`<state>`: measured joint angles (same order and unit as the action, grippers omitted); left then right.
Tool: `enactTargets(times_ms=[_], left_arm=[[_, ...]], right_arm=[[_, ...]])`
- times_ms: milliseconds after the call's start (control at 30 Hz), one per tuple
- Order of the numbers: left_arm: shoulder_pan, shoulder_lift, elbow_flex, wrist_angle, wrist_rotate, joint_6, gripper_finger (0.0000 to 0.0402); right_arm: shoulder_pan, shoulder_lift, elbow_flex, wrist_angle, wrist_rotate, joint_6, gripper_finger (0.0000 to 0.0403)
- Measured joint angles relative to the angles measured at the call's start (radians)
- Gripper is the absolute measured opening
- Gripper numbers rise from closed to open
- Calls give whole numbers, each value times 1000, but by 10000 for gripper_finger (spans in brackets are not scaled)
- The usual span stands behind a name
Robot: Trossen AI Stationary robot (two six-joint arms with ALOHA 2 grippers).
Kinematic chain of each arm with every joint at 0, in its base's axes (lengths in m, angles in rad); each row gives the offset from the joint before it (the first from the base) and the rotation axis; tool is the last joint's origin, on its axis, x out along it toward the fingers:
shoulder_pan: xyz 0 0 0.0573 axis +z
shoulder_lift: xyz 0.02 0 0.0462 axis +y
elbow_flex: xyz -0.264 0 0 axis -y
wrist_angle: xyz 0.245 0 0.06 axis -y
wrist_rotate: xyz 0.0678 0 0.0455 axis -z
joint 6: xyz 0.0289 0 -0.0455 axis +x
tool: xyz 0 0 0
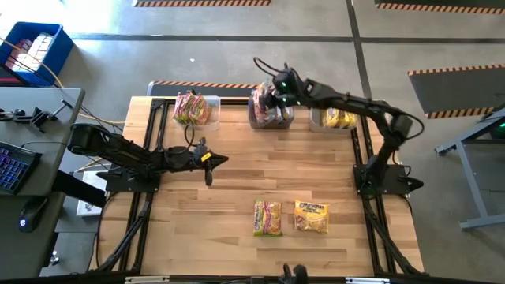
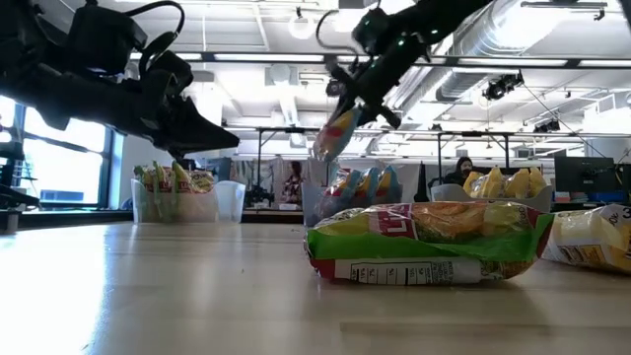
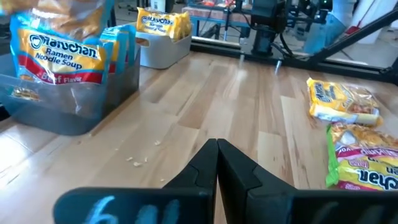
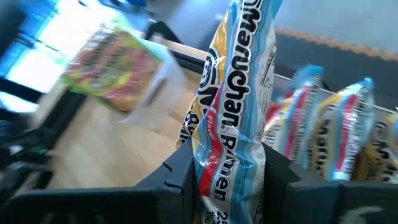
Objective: Sort Maruchan noodles
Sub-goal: Put the blue noodle pack into the black bin
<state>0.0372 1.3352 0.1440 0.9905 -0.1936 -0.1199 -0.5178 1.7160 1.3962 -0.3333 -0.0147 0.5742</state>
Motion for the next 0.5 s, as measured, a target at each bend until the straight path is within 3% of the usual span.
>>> enactTargets(times_ms=[267, 500], left_arm=[[0, 1, 0, -7, 10, 1, 1], [0, 1, 0, -8, 11, 1, 1]], right_arm=[[-31, 225, 264, -225, -4, 26, 90], [-31, 344, 387, -339, 11, 28, 90]])
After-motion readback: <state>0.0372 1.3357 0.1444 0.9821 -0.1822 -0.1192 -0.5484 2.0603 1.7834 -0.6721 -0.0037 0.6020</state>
